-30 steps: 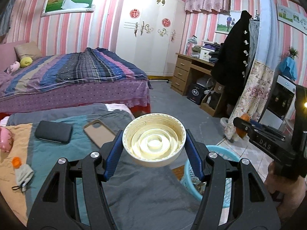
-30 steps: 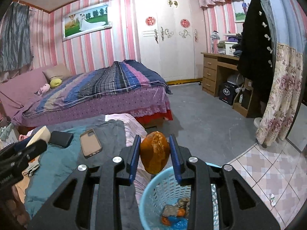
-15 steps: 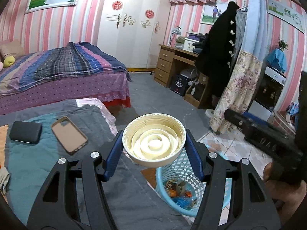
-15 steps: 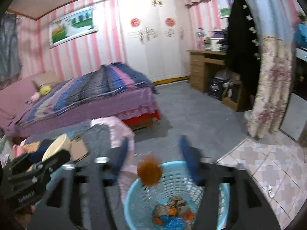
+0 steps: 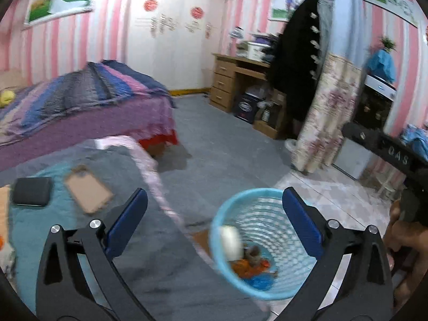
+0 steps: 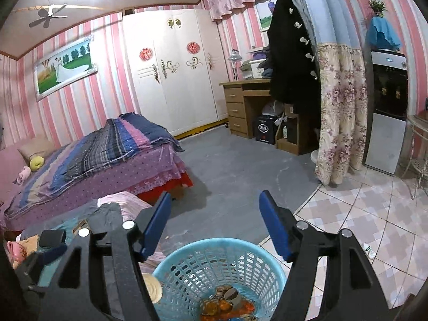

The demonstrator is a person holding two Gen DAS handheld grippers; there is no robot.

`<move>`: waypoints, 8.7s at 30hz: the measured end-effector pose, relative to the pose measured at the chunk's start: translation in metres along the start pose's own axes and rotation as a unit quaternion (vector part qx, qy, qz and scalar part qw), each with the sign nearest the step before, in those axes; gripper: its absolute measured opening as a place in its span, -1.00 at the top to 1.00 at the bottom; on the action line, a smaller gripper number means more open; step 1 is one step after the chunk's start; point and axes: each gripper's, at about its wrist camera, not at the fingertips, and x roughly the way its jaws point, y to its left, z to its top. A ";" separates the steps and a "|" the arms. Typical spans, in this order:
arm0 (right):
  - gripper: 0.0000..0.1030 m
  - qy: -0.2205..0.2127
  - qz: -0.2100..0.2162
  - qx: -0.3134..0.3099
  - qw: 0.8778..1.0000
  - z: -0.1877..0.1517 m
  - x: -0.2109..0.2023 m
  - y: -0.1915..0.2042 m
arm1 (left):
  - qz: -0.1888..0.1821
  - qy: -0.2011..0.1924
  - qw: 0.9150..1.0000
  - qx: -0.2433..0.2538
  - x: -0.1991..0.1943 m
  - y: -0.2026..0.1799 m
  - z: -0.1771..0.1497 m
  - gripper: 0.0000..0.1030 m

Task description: Collect trash

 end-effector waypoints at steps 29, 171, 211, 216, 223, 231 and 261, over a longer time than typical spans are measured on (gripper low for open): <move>-0.45 0.102 0.334 -0.196 0.916 -0.146 -0.016 0.309 | 0.319 -0.046 0.910 -0.263 -0.211 0.400 -0.132 -0.89; 0.82 0.030 0.085 -0.052 0.995 -0.007 0.001 -0.006 | 0.030 -0.008 1.000 0.003 0.007 -0.018 0.015 0.24; -0.17 0.038 0.066 -0.015 0.997 -0.014 0.001 -0.013 | -0.042 0.050 0.998 0.020 0.066 -0.066 -0.014 0.14; -0.17 0.028 0.063 -0.012 0.998 -0.015 -0.005 -0.021 | -0.039 0.039 0.998 0.023 0.060 -0.068 -0.012 -0.42; -0.18 0.010 0.071 -0.016 0.997 -0.011 -0.008 -0.007 | -0.011 0.019 0.999 0.030 0.034 -0.045 -0.011 -0.73; -0.74 -0.022 0.143 -0.015 0.989 -0.019 -0.015 0.053 | 0.111 -0.025 0.994 0.000 -0.062 0.078 -0.029 -0.89; -0.91 0.046 0.271 -0.175 0.946 -0.151 -0.039 0.327 | 0.320 -0.096 0.932 -0.142 -0.174 0.255 -0.103 -0.90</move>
